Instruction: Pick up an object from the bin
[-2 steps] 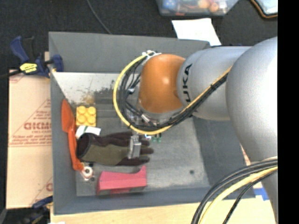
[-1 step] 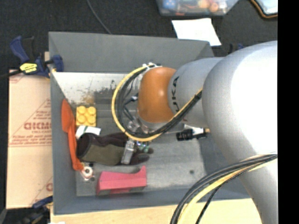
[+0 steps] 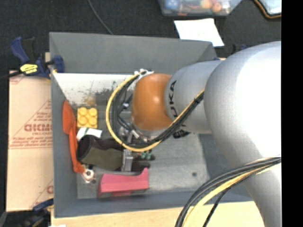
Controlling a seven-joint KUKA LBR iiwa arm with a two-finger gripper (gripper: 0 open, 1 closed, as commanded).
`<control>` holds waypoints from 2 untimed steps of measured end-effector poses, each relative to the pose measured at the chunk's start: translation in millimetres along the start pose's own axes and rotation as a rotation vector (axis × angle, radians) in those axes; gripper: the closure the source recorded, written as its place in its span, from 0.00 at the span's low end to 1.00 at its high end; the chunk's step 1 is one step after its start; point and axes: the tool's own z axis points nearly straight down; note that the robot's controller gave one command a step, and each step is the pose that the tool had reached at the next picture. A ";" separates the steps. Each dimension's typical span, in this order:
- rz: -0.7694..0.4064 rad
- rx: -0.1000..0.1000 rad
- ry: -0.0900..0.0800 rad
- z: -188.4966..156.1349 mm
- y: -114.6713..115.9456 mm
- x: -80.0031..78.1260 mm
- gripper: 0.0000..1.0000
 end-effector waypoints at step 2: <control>0.248 0.001 0.007 -4.0 -20.8 -14.4 1.00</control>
Offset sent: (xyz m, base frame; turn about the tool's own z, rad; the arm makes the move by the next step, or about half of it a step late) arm 0.0000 0.0000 0.0000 0.0000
